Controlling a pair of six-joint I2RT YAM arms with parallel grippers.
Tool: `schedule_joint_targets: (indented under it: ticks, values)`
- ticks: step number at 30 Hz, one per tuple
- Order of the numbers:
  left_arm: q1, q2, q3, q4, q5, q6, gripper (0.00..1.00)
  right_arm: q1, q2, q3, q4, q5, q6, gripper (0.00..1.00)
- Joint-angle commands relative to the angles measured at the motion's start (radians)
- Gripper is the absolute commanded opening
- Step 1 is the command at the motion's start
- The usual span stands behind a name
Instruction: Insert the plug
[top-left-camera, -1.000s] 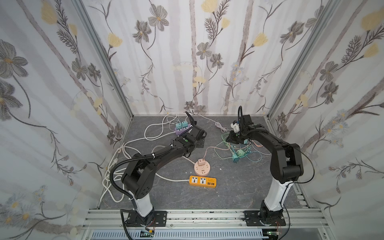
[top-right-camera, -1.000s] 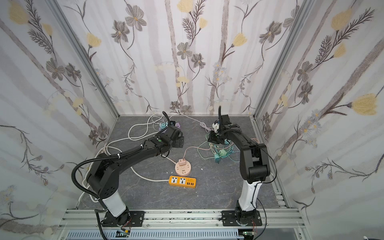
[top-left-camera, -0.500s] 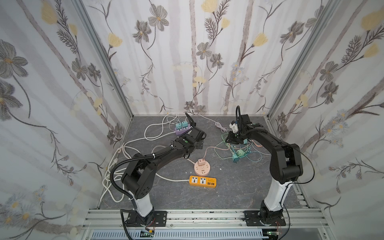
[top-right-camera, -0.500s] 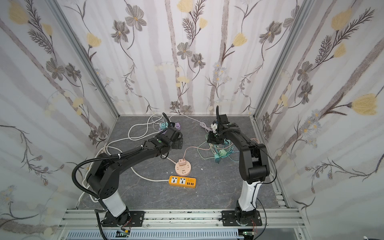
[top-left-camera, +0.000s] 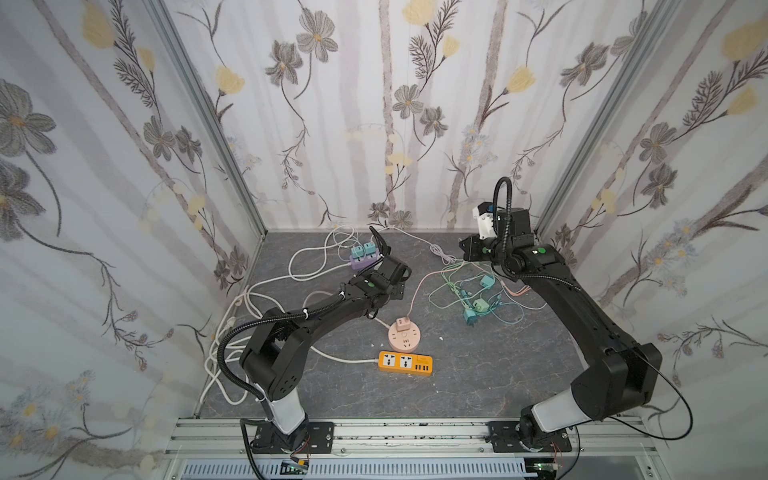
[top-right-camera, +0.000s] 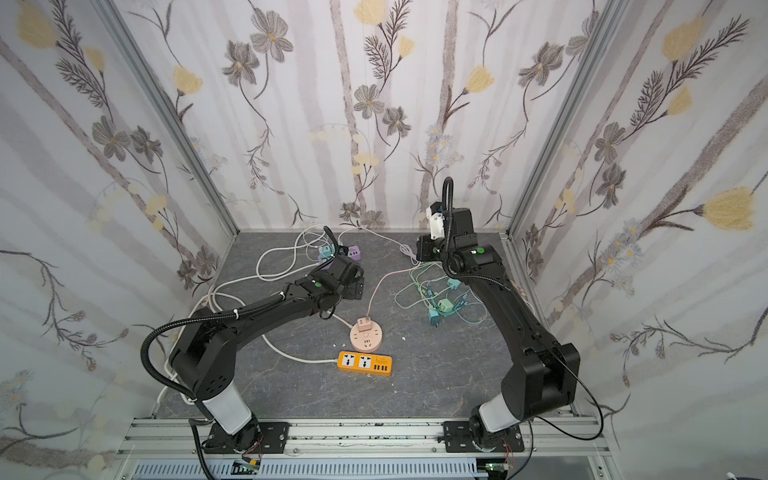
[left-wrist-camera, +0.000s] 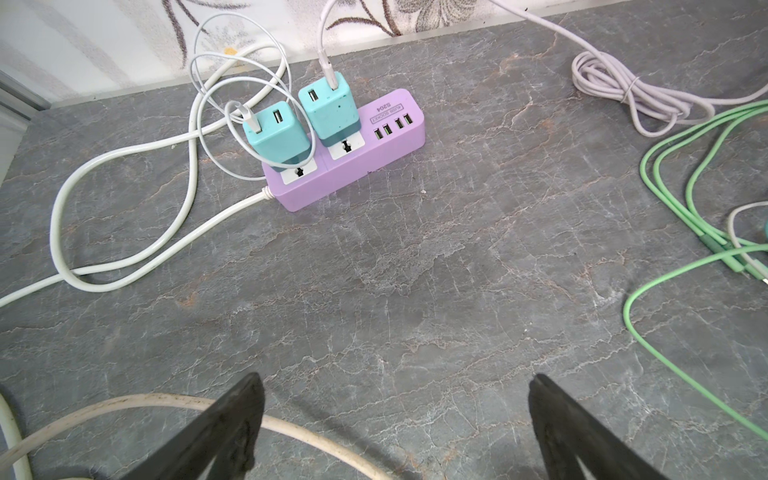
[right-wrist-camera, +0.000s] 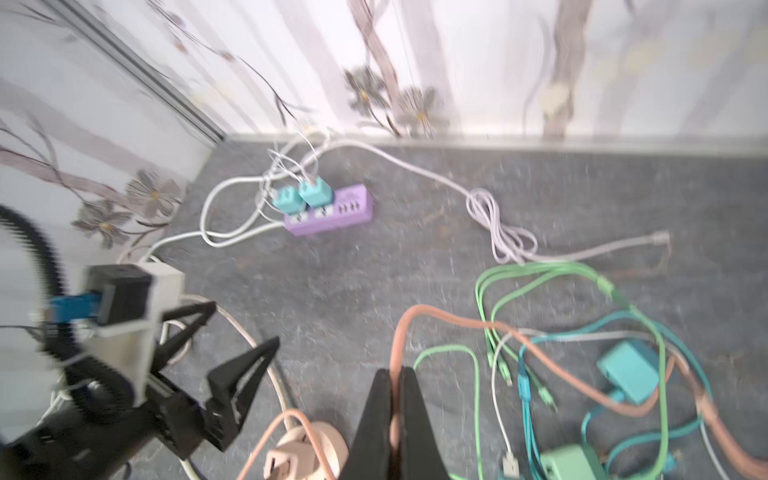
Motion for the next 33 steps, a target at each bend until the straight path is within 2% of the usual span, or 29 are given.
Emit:
schedule_joint_targets:
  ticks: [1, 4, 7, 10, 12, 14, 17, 20, 24, 26, 29, 30, 31, 33]
  values:
    - [0.001, -0.012, -0.005, 0.032, -0.003, 0.001, 1.0, 0.031, -0.017, -0.003, 0.223, -0.023, -0.083, 0.0]
    - [0.009, -0.052, -0.038, 0.087, 0.052, 0.046, 1.0, 0.076, 0.013, 0.03, 0.269, -0.101, -0.144, 0.0]
    - [0.042, -0.137, -0.102, 0.19, 0.176, 0.114, 1.0, 0.125, 0.055, 0.083, 0.274, -0.203, -0.173, 0.0]
    - [0.105, -0.233, -0.194, 0.358, 0.454, 0.139, 1.0, 0.175, 0.079, 0.127, 0.292, -0.266, -0.177, 0.0]
    - [0.146, -0.283, -0.278, 0.539, 0.654, 0.144, 0.99, 0.206, 0.089, 0.158, 0.295, -0.267, -0.175, 0.0]
    - [0.153, -0.295, -0.337, 0.688, 0.707, 0.183, 0.98, 0.221, 0.09, 0.168, 0.31, -0.278, -0.153, 0.0]
    - [0.154, -0.244, -0.324, 0.754, 0.757, 0.264, 0.95, 0.225, 0.08, 0.157, 0.36, -0.328, -0.093, 0.0]
    - [0.156, -0.156, -0.269, 0.848, 0.9, 0.278, 0.93, 0.227, 0.068, 0.136, 0.397, -0.373, -0.066, 0.0]
    - [0.15, 0.007, -0.204, 1.154, 1.139, 0.176, 0.9, 0.226, 0.053, 0.101, 0.42, -0.387, -0.057, 0.0]
    - [0.144, 0.085, -0.144, 1.216, 1.208, 0.126, 0.88, 0.227, 0.055, 0.091, 0.427, -0.393, -0.042, 0.0]
    - [0.139, 0.17, -0.124, 1.432, 1.227, -0.008, 0.86, 0.227, 0.056, 0.072, 0.45, -0.388, -0.017, 0.0]
    - [0.14, 0.19, -0.123, 1.498, 1.219, -0.051, 0.82, 0.227, 0.056, 0.067, 0.452, -0.38, -0.015, 0.0]
    - [0.141, 0.199, -0.123, 1.517, 1.206, -0.064, 0.73, 0.227, 0.052, 0.062, 0.453, -0.37, -0.013, 0.0]
    - [0.14, 0.2, -0.132, 1.468, 1.149, -0.019, 0.44, 0.225, 0.044, 0.05, 0.46, -0.359, -0.012, 0.0]
